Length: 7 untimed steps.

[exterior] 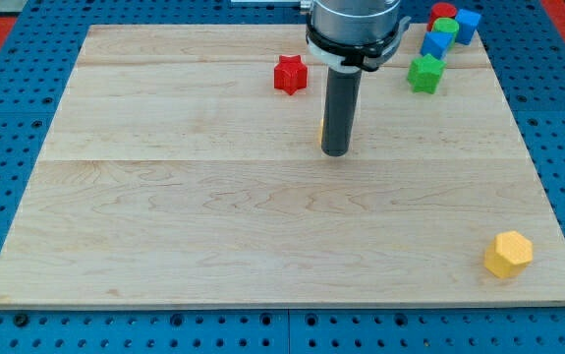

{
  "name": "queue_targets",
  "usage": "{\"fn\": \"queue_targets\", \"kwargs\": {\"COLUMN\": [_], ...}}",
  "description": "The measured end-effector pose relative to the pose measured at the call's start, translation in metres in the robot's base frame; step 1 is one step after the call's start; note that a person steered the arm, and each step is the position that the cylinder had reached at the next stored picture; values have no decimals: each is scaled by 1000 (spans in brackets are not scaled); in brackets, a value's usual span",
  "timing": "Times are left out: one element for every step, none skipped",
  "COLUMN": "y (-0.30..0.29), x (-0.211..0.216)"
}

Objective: Push yellow heart closer to the green star

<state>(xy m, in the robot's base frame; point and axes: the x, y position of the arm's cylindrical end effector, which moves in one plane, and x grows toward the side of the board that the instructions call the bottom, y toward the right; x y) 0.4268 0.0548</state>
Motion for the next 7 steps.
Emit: {"fn": "queue_targets", "kwargs": {"y": [-12, -23, -35, -50, -75, -105, -137], "x": [0, 0, 0, 0, 0, 0, 0]}}
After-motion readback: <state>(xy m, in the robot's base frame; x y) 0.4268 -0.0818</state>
